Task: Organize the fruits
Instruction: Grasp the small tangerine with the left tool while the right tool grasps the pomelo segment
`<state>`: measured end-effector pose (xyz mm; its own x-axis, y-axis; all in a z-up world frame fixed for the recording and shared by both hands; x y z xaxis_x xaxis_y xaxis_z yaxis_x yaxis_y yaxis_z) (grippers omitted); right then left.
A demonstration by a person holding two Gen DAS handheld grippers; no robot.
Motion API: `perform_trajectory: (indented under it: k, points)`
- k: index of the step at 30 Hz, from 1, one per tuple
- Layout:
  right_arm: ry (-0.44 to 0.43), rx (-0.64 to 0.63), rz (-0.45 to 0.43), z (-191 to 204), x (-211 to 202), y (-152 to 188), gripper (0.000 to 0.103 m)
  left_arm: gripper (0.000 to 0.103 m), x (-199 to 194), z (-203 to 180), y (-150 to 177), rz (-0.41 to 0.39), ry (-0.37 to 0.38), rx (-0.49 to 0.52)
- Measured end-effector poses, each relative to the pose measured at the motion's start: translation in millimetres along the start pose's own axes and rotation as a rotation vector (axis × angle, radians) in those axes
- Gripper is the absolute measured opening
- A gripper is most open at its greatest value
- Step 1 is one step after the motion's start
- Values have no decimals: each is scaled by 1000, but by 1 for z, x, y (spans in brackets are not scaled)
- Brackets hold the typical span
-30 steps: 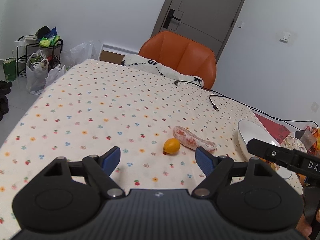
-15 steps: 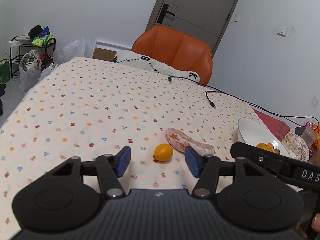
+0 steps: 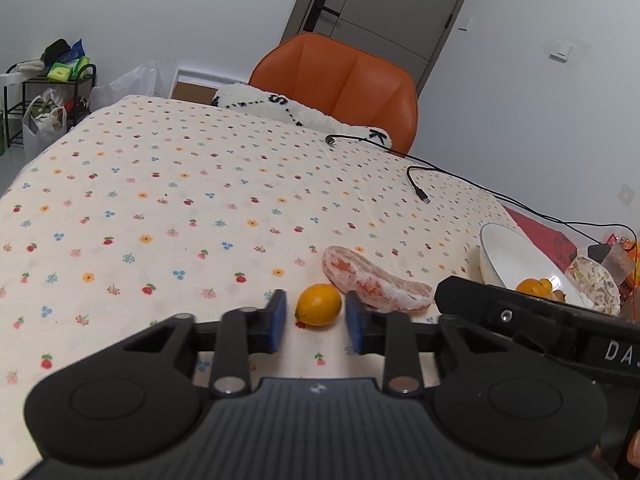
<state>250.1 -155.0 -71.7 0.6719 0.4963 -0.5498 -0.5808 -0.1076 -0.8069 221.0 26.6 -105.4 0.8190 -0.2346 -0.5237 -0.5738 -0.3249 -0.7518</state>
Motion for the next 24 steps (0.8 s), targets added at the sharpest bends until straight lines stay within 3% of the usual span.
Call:
perform_trajectory:
  k: [5, 19, 22, 24]
  points:
    - [28, -40, 69, 8, 13, 6, 65, 22, -4, 9, -2, -20, 6, -38]
    - [75, -46, 108, 14, 43, 2, 66, 22, -20, 26, -15, -73, 2, -112]
    - [77, -50, 109, 15, 49, -1, 70, 22, -30, 32, -20, -90, -7, -122]
    - [70, -53, 107, 17, 53, -2, 79, 22, -36, 36, -23, -106, -23, -118]
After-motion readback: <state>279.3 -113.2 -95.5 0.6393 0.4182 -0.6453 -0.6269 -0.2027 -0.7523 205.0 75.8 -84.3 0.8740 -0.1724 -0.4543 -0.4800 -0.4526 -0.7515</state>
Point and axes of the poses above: each gripper's, at about its wrist camera, not at the fingertips, and x roughly the way its jaws point, z to its left, y to its underside, the point moved 4 cm from there along x, roughly the way its jaws point, and after that the axes turned 6 degrees about y, right-handed, at the moved point
